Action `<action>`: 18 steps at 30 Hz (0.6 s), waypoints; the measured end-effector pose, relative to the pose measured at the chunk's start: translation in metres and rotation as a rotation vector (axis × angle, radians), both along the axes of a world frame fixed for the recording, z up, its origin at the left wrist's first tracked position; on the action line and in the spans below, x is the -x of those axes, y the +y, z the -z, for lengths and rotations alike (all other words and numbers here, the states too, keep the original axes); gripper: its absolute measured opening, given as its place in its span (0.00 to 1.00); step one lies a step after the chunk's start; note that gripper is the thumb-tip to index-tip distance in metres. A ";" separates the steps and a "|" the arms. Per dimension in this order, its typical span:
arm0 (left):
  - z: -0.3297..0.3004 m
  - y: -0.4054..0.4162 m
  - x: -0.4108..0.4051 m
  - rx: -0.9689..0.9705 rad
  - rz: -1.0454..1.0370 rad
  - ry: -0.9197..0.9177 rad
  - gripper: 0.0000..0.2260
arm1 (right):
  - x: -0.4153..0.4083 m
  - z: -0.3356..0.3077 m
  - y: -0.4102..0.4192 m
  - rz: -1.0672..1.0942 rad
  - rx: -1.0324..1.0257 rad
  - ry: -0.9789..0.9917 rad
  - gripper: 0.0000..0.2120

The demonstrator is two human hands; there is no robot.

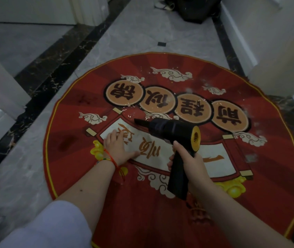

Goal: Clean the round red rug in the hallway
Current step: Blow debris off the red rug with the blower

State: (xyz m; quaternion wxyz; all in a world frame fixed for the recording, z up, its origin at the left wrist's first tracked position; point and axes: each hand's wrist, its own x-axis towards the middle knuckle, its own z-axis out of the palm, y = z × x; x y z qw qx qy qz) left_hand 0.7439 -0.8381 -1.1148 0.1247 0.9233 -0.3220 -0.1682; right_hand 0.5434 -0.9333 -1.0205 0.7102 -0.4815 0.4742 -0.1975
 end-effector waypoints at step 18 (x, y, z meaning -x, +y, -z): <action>0.004 -0.010 -0.006 -0.035 -0.027 0.030 0.52 | -0.024 0.005 -0.008 -0.067 0.035 -0.012 0.11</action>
